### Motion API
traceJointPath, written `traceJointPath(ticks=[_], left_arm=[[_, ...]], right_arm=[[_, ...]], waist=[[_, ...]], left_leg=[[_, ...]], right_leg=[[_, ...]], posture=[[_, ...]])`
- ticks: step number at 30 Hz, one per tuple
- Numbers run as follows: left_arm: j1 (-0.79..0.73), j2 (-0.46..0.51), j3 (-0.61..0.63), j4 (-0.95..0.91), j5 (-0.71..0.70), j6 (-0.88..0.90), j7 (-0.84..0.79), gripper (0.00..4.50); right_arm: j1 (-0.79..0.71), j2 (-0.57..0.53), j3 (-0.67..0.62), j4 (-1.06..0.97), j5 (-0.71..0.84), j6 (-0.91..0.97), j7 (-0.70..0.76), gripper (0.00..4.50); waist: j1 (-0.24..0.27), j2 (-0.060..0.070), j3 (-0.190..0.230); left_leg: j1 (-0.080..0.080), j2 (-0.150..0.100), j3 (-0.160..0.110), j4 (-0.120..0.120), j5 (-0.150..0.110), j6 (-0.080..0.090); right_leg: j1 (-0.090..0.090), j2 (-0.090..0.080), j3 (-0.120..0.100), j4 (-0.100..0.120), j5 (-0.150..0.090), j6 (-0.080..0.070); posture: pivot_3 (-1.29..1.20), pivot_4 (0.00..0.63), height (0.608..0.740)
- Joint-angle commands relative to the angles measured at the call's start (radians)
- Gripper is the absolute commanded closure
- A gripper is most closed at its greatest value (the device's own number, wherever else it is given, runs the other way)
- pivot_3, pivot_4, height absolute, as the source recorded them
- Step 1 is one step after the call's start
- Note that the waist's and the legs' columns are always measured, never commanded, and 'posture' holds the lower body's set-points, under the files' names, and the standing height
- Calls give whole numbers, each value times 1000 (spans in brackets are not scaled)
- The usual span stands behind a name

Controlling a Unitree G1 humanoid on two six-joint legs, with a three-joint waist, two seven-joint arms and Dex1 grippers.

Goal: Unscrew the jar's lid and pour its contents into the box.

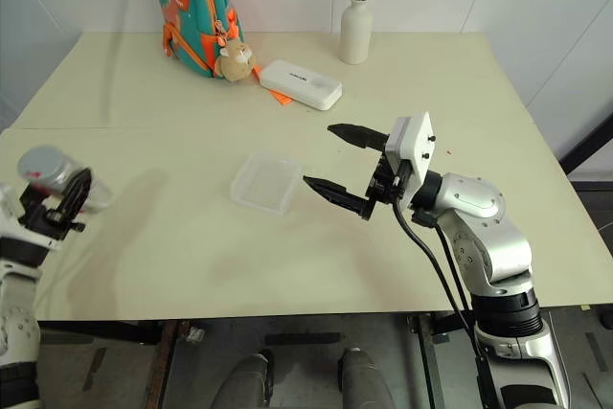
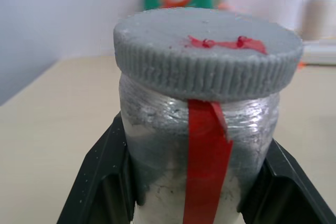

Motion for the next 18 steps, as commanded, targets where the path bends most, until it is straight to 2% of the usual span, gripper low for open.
traceJointPath(ticks=[1,5,8,11,18], left_arm=[[-36,72,-79,-132,-133,178,-121,2544],[-128,133,-236,-186,-161,328,-225,2544],[-215,116,-323,-179,-140,379,-249,2544],[-321,68,-441,-144,-79,384,-281,2544],[-422,-9,-517,-97,-11,386,-296,2544]], right_arm=[[-69,6,25,-49,7,127,-81,0],[-165,43,63,-70,43,221,-103,0],[-203,103,67,-72,89,286,-135,0],[-231,172,119,-75,64,295,-165,0],[-261,228,183,-31,-15,282,-197,0]], waist=[[-2,1,0],[-9,2,1],[-8,2,1],[-4,2,1],[-6,2,1]], left_leg=[[0,0,0,0,0,0],[0,0,1,-1,0,0],[-1,1,0,-3,0,0],[-3,1,0,-4,0,0],[-16,1,0,3,1,-1]], right_leg=[[0,0,0,0,0,0],[-3,0,1,2,-1,-1],[-6,1,1,4,-2,-2],[-9,2,1,5,-3,-2],[-20,2,1,11,-3,-2]], posture=[[0,150,740],[0,150,740],[0,150,740],[0,150,740],[0,150,740]])
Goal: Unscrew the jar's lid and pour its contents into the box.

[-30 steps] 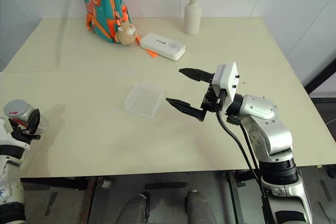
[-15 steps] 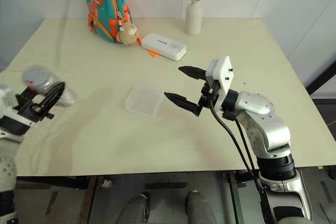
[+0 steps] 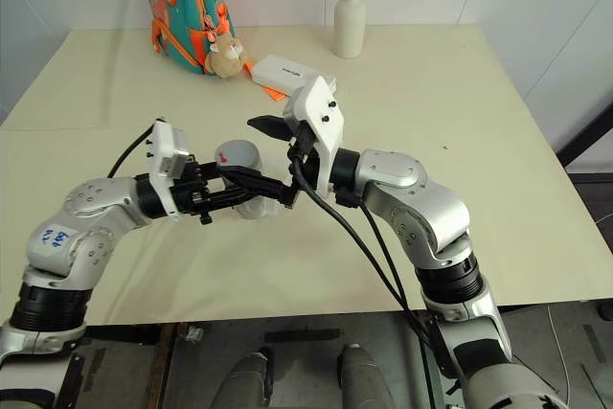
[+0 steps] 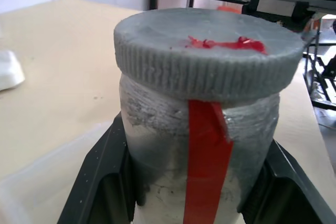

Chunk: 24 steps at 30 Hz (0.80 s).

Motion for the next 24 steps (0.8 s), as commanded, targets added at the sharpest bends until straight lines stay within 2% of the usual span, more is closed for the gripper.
traceJointPath(ticks=[1,15,18,22,24], left_arm=[[-33,-11,-3,-4,30,-15,-13,2544],[-48,-70,14,-1,55,-21,-16,2544],[-45,-72,18,-5,56,-19,-14,2544],[-46,-80,22,-11,53,-14,-8,2544],[-51,-87,27,-16,45,-12,-6,2544]], right_arm=[[-26,18,7,-7,-25,-16,-14,0],[-43,23,-12,49,-59,-36,12,0],[-45,23,-21,63,-60,-42,18,571],[-42,21,-25,70,-60,-43,30,1868],[-41,21,-28,72,-60,-40,31,1938]], waist=[[0,0,0],[1,0,0],[1,0,0],[2,0,0],[2,0,0]], left_leg=[[0,0,0,0,0,0],[0,0,-1,1,0,0],[0,0,-1,1,0,0],[0,0,-1,1,0,0],[0,0,-1,1,0,0]], right_leg=[[0,0,0,0,0,0],[0,0,0,1,0,0],[0,0,-1,1,0,0],[0,0,-1,1,0,0],[0,0,-1,1,0,0]], posture=[[0,150,740],[0,150,740],[0,150,740],[0,150,740],[0,150,740]])
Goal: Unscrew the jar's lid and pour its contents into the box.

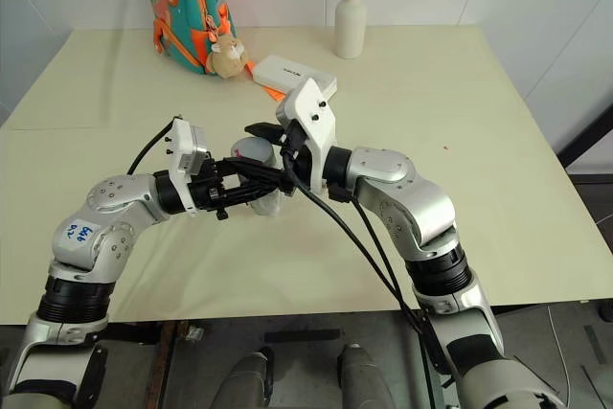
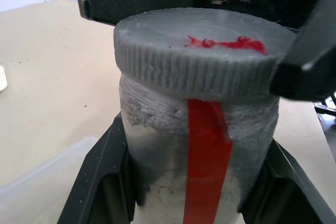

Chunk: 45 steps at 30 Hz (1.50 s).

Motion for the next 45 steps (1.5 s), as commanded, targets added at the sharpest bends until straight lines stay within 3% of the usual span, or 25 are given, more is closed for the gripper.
traceJointPath(ticks=[1,8,12,20,34,40,45], left_arm=[[-22,-12,34,-39,-20,-7,-3,2544],[-45,-48,46,-27,-66,-1,-57,2544],[-59,-55,39,0,-122,18,-173,2544],[-152,-40,-22,155,-12,-117,-351,2544],[-224,-67,24,253,-8,-203,-365,2544],[-212,-52,38,245,-5,-200,-365,2544],[-182,-12,52,225,-24,-138,-390,2544]], right_arm=[[-22,-3,-33,-10,1,-13,0,1938],[-32,-32,-51,23,47,-36,115,1938],[-72,-75,-62,81,95,-117,330,1938],[-157,-163,11,181,83,-217,692,1938],[-187,-148,-9,246,58,-238,695,1938],[-215,-132,-49,270,72,-224,660,30],[-229,-114,-90,283,57,-263,607,30]], waist=[[0,0,0],[1,0,0],[0,0,0],[0,0,0],[0,0,0],[-1,0,0],[-2,0,0]], left_leg=[[0,0,0,0,0,0],[0,0,0,0,0,0],[0,0,0,1,0,0],[0,0,-1,2,0,0],[0,0,-2,3,0,0],[0,0,-2,3,0,0],[0,0,-2,3,1,0]], right_leg=[[0,0,0,0,0,0],[0,0,0,0,0,0],[1,0,-1,0,0,0],[2,0,-1,0,0,0],[2,0,-2,0,0,0],[2,0,-2,1,0,0],[2,0,-2,1,0,0]], posture=[[0,150,740],[0,150,740],[0,150,740],[0,150,740],[0,150,740],[0,150,740],[0,150,740]])
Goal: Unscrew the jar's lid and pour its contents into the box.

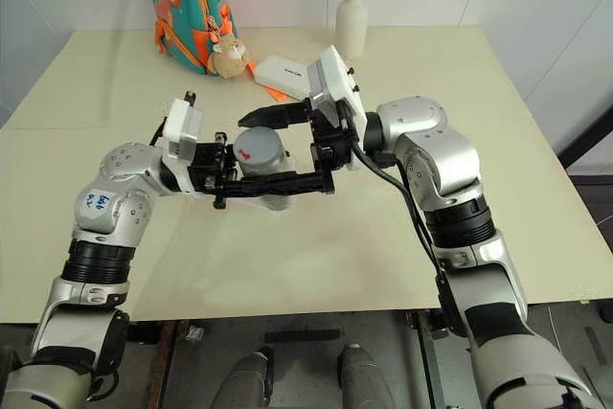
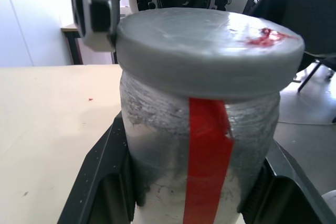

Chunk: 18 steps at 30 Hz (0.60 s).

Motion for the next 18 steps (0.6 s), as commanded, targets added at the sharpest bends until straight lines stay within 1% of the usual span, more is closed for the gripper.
traceJointPath(ticks=[1,6,11,18], left_arm=[[20,36,50,-17,-13,8,0,2544],[35,39,59,-20,-4,9,19,2544],[40,35,51,-23,2,9,33,2544],[35,22,39,-25,4,15,41,2544]], right_arm=[[-15,10,-49,-23,10,-37,-31,30],[2,12,-36,-46,-22,-55,-73,30],[13,74,24,-77,-93,-40,-188,30],[-1,138,59,-50,-156,-26,-288,30]], waist=[[-1,0,0],[2,0,0],[-4,0,0],[0,0,0]], left_leg=[[0,0,0,0,0,0],[0,0,0,0,0,0],[0,0,0,0,0,0],[0,0,-1,-1,2,-3]], right_leg=[[0,0,0,0,0,0],[0,0,0,0,0,0],[0,0,0,1,0,0],[-1,0,-1,2,0,0]], posture=[[0,150,740],[0,150,740],[0,150,740],[0,150,740]])
